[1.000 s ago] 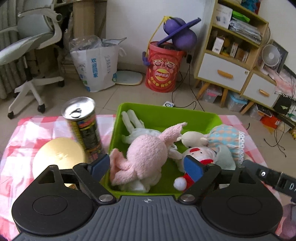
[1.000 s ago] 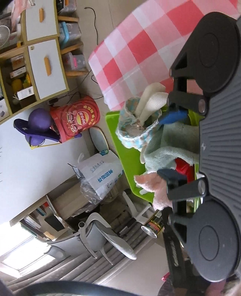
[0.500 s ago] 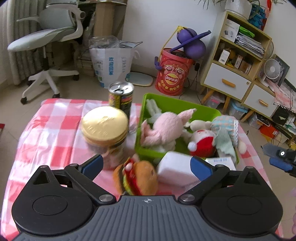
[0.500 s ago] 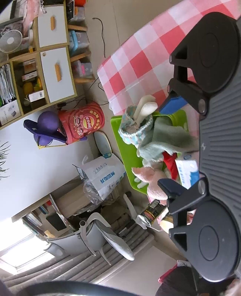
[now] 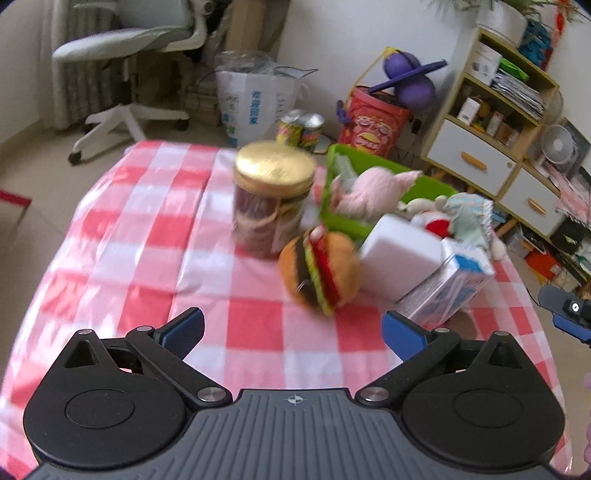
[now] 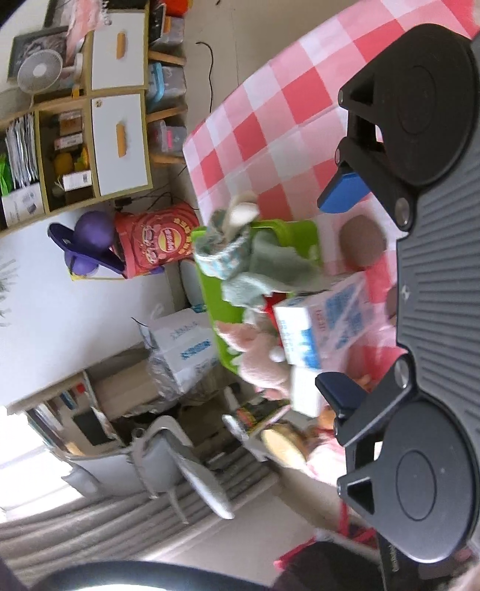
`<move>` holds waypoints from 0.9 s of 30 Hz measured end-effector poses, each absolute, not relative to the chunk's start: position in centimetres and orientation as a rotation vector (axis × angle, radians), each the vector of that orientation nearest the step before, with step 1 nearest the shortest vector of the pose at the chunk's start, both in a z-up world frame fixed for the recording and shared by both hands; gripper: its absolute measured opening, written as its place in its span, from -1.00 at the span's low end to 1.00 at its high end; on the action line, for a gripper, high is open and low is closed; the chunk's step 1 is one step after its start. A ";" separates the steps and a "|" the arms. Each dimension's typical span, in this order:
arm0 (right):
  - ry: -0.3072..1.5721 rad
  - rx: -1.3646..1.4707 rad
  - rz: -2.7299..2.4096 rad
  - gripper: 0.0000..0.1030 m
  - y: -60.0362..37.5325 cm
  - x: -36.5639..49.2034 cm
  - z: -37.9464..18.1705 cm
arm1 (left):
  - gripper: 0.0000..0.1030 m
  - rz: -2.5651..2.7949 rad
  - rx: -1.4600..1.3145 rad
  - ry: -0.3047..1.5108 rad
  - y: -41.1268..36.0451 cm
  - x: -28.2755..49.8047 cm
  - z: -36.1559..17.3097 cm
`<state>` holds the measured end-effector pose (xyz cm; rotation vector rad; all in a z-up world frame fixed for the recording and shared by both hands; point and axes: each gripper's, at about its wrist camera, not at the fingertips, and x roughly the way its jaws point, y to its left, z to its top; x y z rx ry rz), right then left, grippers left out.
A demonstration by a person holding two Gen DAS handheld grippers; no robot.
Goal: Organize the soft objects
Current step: 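Move both grippers back toward the brown coasters on the tablecloth, then grasp the 'I'm Milk tea' brown coaster with the left gripper while the right grasps the other coaster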
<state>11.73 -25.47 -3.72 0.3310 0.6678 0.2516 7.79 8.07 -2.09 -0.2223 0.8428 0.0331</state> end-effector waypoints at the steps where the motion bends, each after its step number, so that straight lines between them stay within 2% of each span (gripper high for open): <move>1: 0.666 0.309 0.261 0.52 -25.2 11.5 -4.1 | 0.89 0.046 -0.227 0.847 8.3 7.5 -2.6; 9: 0.712 0.104 0.290 0.56 -23.2 10.3 -7.9 | 0.89 0.065 -0.171 0.821 8.9 7.0 -5.8; 18: 0.815 -0.099 0.335 0.56 -21.1 10.2 -12.1 | 0.89 -0.035 -0.034 0.880 6.3 7.0 -9.6; 23: 0.849 -0.041 0.269 0.56 -23.1 12.2 -13.5 | 0.89 -0.135 0.085 0.905 2.8 6.6 -11.2; 25: 0.871 -0.009 0.243 0.56 -24.1 13.0 -14.1 | 0.89 -0.164 0.119 0.851 1.8 6.2 -11.3; 27: 0.859 -0.012 0.233 0.63 -24.6 13.4 -14.6 | 0.89 -0.199 0.127 0.837 1.0 6.2 -11.4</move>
